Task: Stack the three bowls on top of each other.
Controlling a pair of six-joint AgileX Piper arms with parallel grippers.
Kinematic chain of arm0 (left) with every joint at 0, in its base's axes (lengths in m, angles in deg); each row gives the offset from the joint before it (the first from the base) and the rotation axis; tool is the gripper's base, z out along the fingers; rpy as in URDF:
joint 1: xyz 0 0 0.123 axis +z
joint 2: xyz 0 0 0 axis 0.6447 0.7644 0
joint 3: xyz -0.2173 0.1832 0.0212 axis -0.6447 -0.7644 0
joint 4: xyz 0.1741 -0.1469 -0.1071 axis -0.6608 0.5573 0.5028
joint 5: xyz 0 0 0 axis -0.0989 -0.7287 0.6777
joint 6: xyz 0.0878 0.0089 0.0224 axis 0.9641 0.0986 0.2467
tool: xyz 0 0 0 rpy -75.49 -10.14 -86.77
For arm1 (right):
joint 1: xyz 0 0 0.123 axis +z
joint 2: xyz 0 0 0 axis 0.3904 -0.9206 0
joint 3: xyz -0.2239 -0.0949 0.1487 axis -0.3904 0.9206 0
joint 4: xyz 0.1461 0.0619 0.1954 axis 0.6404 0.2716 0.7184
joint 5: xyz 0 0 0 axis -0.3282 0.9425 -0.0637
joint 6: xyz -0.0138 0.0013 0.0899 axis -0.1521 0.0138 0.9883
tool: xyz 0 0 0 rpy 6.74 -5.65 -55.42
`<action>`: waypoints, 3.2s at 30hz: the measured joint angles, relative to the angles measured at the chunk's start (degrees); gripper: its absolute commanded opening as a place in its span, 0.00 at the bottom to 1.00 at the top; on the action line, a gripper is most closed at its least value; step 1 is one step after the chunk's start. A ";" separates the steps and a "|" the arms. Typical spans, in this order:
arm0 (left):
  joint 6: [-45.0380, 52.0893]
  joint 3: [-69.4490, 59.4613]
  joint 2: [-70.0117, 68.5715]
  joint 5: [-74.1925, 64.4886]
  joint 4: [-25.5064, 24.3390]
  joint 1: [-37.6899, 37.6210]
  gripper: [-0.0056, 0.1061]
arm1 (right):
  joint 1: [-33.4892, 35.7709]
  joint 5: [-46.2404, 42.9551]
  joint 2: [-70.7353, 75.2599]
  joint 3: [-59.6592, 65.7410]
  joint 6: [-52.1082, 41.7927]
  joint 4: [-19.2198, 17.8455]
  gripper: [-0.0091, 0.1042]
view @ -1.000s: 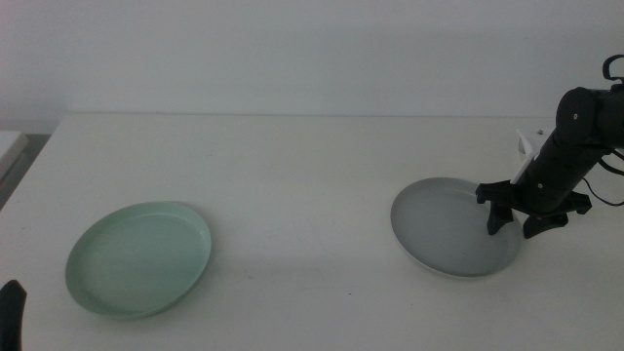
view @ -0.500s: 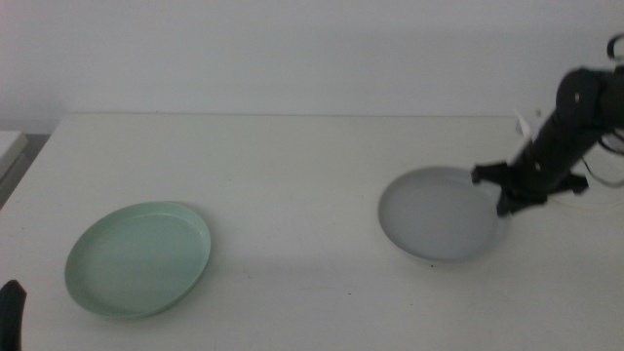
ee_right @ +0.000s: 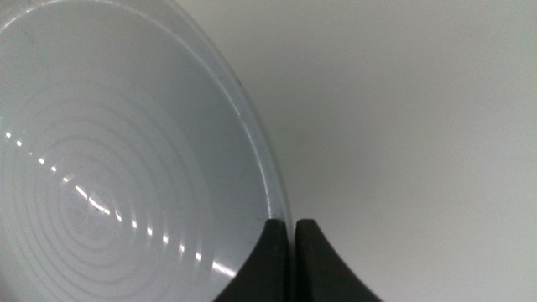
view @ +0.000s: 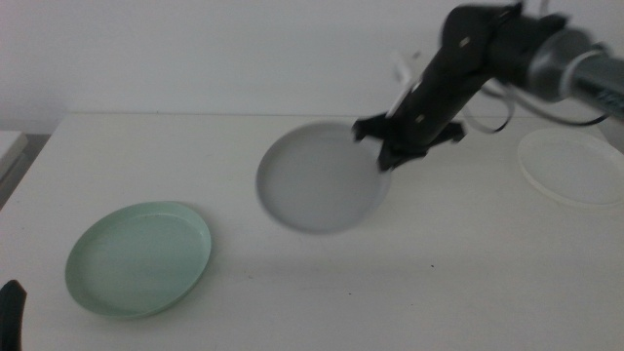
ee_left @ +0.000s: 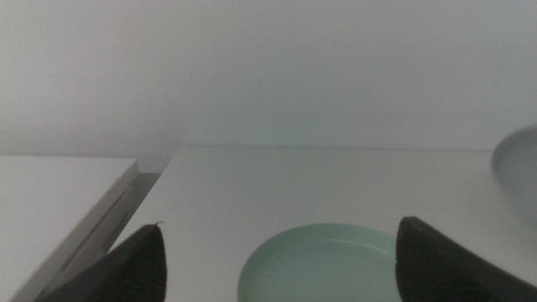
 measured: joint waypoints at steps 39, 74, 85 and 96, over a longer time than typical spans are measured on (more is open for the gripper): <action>0.00 0.00 0.00 0.00 0.00 0.00 0.89 | -33.48 11.27 -8.32 -26.30 -5.65 -9.40 0.76; 0.00 0.00 0.00 0.10 0.00 0.00 0.89 | -46.22 11.35 -23.85 -23.39 -8.91 0.49 0.10; 0.00 0.00 0.00 0.10 0.00 0.00 0.89 | -44.52 11.85 -16.89 -22.05 -14.04 5.90 0.06; 0.00 0.00 0.00 0.10 0.00 0.00 0.89 | -21.47 -1.83 7.88 8.70 -18.33 13.36 0.06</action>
